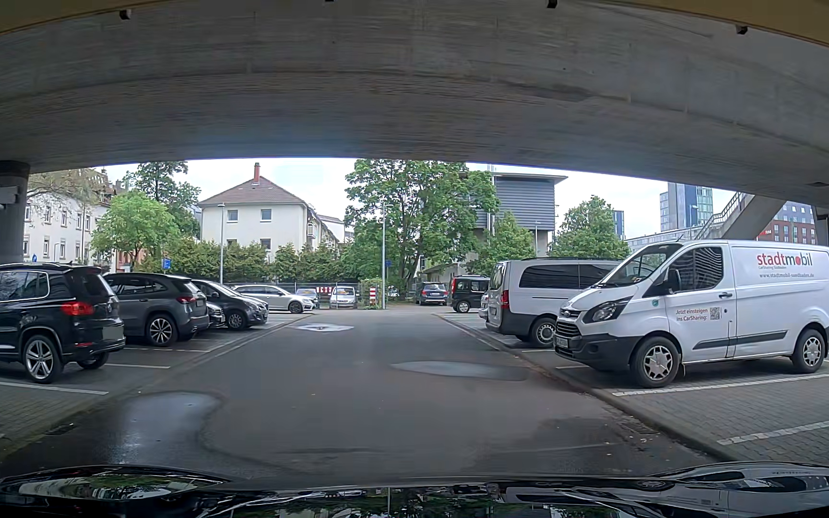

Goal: Follow the waypoints while adhering to traffic rules and regulations

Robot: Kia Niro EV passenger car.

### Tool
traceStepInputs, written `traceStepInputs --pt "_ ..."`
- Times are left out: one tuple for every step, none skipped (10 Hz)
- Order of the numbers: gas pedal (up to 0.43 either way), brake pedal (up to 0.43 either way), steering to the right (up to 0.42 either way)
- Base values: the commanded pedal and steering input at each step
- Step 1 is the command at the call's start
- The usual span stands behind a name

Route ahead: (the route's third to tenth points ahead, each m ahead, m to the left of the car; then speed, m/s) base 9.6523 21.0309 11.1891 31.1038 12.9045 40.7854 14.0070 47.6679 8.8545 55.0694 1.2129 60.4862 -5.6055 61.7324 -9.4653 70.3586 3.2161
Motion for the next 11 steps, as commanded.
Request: traceStepInputs --pt "0.008 0.000 0.002" --pt "0.008 0.000 -0.004" --pt "0.008 0.000 -0.007" --pt "0.008 0.000 -0.007" --pt "0.008 0.000 -0.008" --pt "0.008 0.000 -0.012" --pt "0.008 0.000 -0.020" --pt "0.008 0.000 -0.026" --pt "0.008 0.000 -0.033" --pt "0.008 0.000 -0.040" --pt "0.008 0.000 -0.046"
